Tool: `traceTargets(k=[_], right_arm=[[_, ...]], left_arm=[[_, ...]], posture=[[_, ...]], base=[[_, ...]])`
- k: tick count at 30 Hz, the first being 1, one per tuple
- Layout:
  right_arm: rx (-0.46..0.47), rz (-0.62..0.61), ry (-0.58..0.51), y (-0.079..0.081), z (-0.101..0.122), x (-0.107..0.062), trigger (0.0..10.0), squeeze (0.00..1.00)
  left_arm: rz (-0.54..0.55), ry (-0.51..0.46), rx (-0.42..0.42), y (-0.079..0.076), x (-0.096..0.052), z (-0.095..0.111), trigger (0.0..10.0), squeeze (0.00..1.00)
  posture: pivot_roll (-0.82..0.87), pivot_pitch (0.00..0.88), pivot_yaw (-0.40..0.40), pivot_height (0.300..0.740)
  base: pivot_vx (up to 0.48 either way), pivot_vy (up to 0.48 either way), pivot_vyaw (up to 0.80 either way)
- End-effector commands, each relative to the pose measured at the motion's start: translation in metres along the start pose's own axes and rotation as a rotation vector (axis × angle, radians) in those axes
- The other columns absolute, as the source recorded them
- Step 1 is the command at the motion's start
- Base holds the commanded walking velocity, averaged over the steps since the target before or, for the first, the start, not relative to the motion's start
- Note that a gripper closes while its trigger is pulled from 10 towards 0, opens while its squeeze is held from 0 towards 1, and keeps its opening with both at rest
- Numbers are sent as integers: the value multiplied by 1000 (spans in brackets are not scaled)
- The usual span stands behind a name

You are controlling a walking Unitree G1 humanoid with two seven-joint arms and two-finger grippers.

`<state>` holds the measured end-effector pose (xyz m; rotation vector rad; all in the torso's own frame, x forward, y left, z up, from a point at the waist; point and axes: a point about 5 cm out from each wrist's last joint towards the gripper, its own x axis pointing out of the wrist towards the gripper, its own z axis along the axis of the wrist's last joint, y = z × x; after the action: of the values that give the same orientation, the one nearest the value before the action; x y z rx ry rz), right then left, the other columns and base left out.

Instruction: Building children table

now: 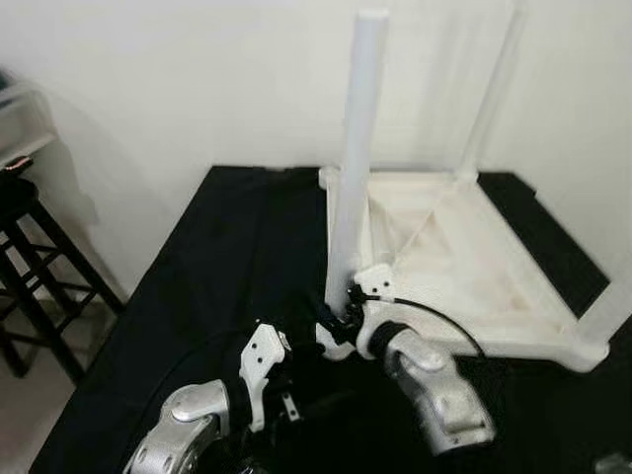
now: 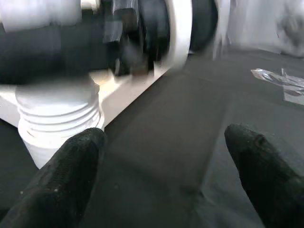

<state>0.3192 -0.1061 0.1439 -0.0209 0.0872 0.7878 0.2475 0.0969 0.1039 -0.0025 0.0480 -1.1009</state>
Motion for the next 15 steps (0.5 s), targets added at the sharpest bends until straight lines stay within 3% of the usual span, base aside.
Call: traceTargets(k=[1, 4, 5, 10, 14, 15], right_arm=[[-99, 153, -77, -8, 28, -2, 10000, 1000], [-164, 209, -54, -14, 34, -5, 10000, 937], [-208, 273, -46, -20, 42, -8, 10000, 0], [-237, 430, -12, -37, 61, -8, 10000, 0], [-201, 458, -22, -43, 68, -4, 10000, 0], [-167, 478, -27, -48, 70, -2, 549, 0]], left_arm=[[-4, 15, 0, 0, 1, -2, 10000, 0], [-1, 15, 2, 0, 1, -3, 10000, 0], [0, 16, 3, 0, 2, -3, 10000, 0], [-6, 25, 4, 0, 3, -5, 10000, 0], [-8, 31, 9, -1, 4, -6, 10000, 0], [-8, 33, 11, -1, 5, -6, 10000, 0]], posture=[[-46, 0, -16, 740], [-41, 0, -19, 740], [-40, 0, -19, 740], [-30, 0, -22, 740], [-18, 0, -28, 740], [-14, 0, -28, 740]], base=[[0, 0, 0], [0, 0, 0], [0, 0, 0], [0, 0, 0], [0, 0, 0], [0, 0, 0]])
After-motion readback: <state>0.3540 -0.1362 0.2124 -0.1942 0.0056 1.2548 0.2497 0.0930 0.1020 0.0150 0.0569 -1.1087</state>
